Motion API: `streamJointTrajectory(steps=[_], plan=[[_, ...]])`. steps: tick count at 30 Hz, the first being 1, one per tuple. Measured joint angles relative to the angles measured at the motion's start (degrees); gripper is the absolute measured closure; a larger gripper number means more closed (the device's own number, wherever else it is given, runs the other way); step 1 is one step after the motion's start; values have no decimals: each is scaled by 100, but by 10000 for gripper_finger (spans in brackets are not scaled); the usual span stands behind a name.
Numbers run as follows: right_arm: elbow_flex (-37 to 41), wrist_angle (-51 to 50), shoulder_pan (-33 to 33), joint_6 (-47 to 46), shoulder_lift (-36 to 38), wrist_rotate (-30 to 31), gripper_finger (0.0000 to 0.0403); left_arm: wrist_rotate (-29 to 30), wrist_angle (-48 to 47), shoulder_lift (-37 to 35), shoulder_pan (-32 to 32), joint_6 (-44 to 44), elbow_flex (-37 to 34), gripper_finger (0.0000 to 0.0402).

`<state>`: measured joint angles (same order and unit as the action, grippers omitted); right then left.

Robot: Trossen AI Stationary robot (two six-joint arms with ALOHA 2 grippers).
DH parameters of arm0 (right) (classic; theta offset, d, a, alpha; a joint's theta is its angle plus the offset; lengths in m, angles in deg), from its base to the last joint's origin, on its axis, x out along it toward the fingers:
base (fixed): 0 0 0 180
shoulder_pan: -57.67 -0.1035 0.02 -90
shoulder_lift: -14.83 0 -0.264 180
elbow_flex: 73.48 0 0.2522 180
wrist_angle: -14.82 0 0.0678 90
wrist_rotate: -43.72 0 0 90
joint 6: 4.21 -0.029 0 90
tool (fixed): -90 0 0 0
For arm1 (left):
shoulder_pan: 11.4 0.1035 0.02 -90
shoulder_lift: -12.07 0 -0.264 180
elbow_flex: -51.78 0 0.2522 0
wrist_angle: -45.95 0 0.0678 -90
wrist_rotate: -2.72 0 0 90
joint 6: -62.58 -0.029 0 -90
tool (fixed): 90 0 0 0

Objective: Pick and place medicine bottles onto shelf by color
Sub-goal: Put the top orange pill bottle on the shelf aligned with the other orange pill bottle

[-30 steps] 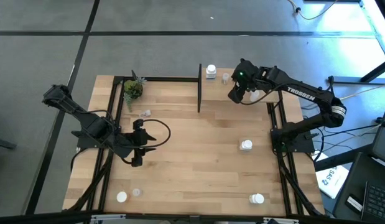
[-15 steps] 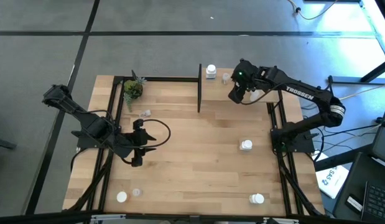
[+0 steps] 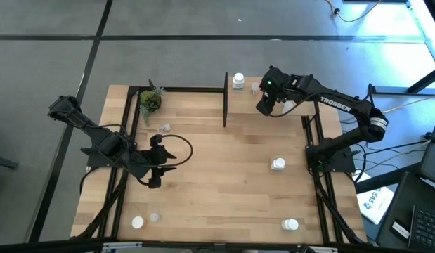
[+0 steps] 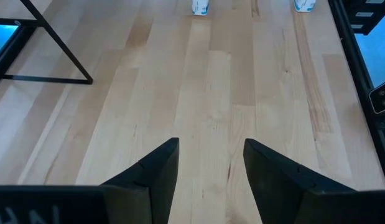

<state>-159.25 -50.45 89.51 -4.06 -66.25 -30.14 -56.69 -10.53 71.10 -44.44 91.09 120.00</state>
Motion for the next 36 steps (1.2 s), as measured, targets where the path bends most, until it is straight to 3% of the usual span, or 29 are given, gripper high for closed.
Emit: streamJointTrajectory(steps=[14, 21, 36], plan=[[33, -109, 0, 35, -24, -161, 148, -1, 0, 0, 0, -2, 0, 227], [13, -83, 0, 183, 9, -134, 142, 1, 0, 0, 2, -2, 0, 227], [-1055, -683, -51, 187, 22, -119, 142, 0, -2, 0, 0, -2, 0, 227]])
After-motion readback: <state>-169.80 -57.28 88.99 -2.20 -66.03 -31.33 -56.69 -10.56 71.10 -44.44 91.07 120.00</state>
